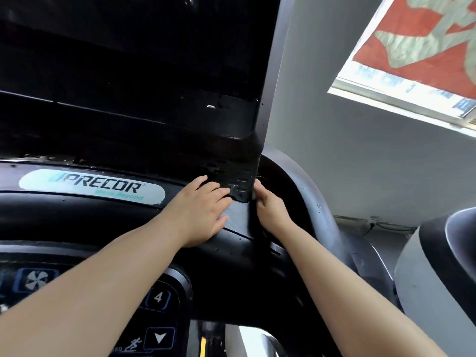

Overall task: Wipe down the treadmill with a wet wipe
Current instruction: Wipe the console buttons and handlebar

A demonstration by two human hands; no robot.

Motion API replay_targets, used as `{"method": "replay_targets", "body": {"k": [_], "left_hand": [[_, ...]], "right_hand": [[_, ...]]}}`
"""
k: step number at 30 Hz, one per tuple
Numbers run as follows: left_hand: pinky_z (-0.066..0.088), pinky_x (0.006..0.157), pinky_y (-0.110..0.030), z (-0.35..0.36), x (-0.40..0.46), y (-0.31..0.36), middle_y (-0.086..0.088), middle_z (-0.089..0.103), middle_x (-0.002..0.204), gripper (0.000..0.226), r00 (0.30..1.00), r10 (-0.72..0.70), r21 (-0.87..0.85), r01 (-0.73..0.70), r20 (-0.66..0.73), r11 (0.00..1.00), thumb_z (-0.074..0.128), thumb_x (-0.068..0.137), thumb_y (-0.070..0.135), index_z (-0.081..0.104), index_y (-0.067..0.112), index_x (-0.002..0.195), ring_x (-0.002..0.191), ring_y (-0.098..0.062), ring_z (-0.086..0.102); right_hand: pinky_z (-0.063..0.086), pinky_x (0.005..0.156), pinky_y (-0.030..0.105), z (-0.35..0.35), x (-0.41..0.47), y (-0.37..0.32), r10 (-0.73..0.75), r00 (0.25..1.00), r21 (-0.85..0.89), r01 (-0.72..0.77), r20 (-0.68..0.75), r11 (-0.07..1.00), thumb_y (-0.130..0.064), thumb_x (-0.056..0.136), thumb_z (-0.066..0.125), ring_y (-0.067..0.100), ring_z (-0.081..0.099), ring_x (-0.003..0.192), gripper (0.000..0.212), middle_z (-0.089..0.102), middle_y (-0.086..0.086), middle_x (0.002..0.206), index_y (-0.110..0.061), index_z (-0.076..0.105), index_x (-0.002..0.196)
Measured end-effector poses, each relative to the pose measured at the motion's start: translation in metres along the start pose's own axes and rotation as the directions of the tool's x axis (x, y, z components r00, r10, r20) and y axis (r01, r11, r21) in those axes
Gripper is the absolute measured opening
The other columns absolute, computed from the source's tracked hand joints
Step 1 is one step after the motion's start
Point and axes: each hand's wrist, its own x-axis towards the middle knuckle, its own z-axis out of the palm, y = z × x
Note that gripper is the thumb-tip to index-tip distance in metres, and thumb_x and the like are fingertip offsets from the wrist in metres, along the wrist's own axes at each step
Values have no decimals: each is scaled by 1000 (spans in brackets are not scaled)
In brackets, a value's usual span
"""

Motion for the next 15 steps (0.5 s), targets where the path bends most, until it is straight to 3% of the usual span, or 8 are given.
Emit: {"method": "replay_targets", "body": {"k": [4,6,8,10,12,15], "left_hand": [[44,94,-40,-2,1,1,-2,71,102,51,999,16,-4,-16,40,1000,32,79,39,75,16,92,93,-20,67],[49,91,-39,-3,1,2,-1,72,101,51,998,29,-17,-29,57,999,31,79,40,75,17,91,93,-19,67],[46,92,-39,-4,1,2,-1,72,99,51,998,36,-6,-36,57,999,31,79,39,75,16,90,91,-19,67],[38,94,-40,-4,-1,1,-2,72,97,50,998,44,10,-45,45,999,31,80,37,75,14,89,90,-20,67],[32,94,-39,-4,-2,0,-3,72,93,50,997,67,13,-67,48,998,31,80,36,74,12,88,88,-22,67],[30,93,-38,-5,-3,0,-2,71,90,51,995,72,30,-74,68,997,29,81,36,74,13,86,85,-21,66]], "right_hand": [[32,96,26,0,-36,-10,-25,1000,-22,25,3,999,9,88,32,31,46,120,52,48,14,136,-10,46,135],[29,98,18,2,-59,-13,-74,997,-23,74,9,997,7,93,35,27,43,124,45,45,12,142,-4,45,135],[18,99,2,6,-86,-13,-156,987,-8,156,30,988,4,96,38,11,36,133,43,40,3,148,-5,44,138],[6,101,-2,8,-108,-10,-190,980,1,190,58,982,1,97,40,-4,21,134,47,25,-16,146,-10,38,143],[2,104,0,9,-118,-5,-173,982,-29,176,72,984,-7,98,42,-5,14,136,49,14,-26,139,-15,31,146],[-1,104,3,10,-105,-9,-123,990,-55,126,67,990,-14,101,40,2,15,141,46,18,-20,146,-15,31,146]]}}
